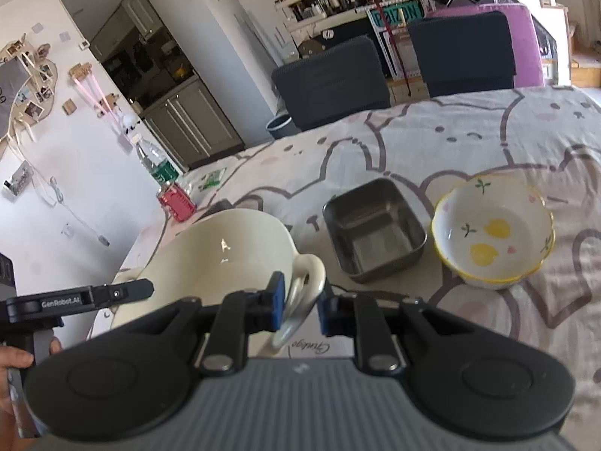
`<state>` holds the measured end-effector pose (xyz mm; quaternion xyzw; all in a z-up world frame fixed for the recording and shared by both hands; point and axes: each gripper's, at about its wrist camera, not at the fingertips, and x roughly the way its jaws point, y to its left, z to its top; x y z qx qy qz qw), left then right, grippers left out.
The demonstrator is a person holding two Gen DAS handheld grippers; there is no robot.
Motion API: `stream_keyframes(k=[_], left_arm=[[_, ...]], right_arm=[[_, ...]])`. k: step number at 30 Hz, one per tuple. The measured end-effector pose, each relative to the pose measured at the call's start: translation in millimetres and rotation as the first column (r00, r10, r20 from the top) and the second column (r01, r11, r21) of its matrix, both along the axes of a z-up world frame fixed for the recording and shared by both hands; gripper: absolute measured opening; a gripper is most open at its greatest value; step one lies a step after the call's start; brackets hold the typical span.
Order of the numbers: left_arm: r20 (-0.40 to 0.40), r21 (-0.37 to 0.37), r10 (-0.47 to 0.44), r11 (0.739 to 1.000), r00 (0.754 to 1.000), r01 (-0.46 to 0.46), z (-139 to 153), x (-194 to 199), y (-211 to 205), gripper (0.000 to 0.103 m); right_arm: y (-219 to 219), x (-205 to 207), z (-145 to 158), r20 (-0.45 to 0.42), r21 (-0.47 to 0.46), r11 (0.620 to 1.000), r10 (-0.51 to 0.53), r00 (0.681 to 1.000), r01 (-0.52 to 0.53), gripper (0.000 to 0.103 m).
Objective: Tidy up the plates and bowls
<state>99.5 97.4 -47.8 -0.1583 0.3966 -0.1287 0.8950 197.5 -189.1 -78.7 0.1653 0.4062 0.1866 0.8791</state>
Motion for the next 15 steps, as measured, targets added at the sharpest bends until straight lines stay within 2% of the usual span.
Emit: stream_keyframes(k=[5, 15], left_arm=[[-0.017, 0.011, -0.025, 1.000, 1.000, 0.025, -6, 3, -1, 0.026], [-0.115, 0.006, -0.077, 0.997, 0.990, 0.078, -32, 12, -4, 0.026]], right_arm=[[7, 2, -10, -0.050, 0.011, 1.000, 0.007, 0.999, -0.006, 0.022], [6, 3, -32, -0.170, -0.008, 1.000, -0.005, 0.985, 0.003, 0.023]])
